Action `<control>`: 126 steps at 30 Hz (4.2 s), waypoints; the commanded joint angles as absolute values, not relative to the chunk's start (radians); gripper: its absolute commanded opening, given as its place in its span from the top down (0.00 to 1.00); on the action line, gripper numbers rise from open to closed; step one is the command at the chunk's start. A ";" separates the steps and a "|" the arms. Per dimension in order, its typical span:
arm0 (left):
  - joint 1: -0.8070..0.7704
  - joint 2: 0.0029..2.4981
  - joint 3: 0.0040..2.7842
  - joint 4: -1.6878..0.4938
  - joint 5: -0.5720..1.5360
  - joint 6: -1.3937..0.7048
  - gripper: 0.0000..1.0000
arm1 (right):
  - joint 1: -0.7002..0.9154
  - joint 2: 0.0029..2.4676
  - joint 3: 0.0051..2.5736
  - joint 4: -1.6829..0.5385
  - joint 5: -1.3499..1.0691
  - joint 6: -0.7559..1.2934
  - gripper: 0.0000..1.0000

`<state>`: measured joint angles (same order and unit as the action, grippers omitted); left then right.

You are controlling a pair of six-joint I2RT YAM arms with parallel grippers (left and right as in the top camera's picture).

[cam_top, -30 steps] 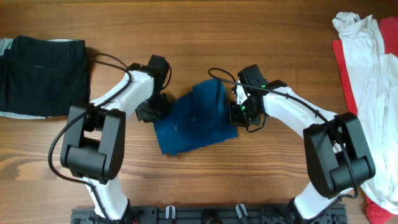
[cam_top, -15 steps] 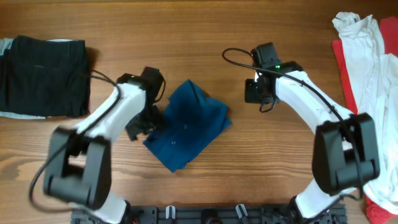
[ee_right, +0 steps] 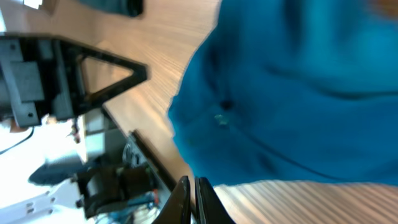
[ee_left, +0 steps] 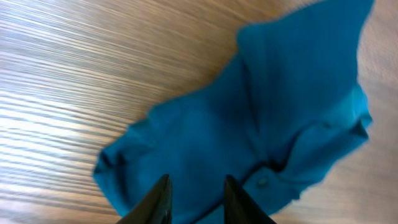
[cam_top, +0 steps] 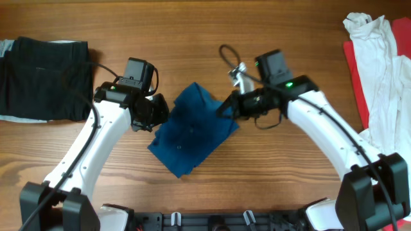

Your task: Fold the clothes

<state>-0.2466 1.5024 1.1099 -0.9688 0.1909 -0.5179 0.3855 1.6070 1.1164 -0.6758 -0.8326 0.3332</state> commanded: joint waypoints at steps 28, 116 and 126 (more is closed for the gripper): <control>-0.245 1.631 0.667 -0.614 0.139 -0.548 0.76 | 0.440 1.939 0.782 -0.090 -0.625 0.697 0.96; 0.556 1.716 1.237 0.024 0.129 -0.240 0.94 | 0.169 1.240 0.870 -0.869 -0.334 0.317 0.96; 0.668 1.734 1.237 -0.002 0.094 -0.301 0.00 | 0.169 1.240 0.870 -0.902 -0.289 0.314 0.96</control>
<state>0.6308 1.7309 1.2152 0.0246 0.1196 -0.2642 0.1711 1.2488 0.8696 -0.8963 -0.3260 0.3340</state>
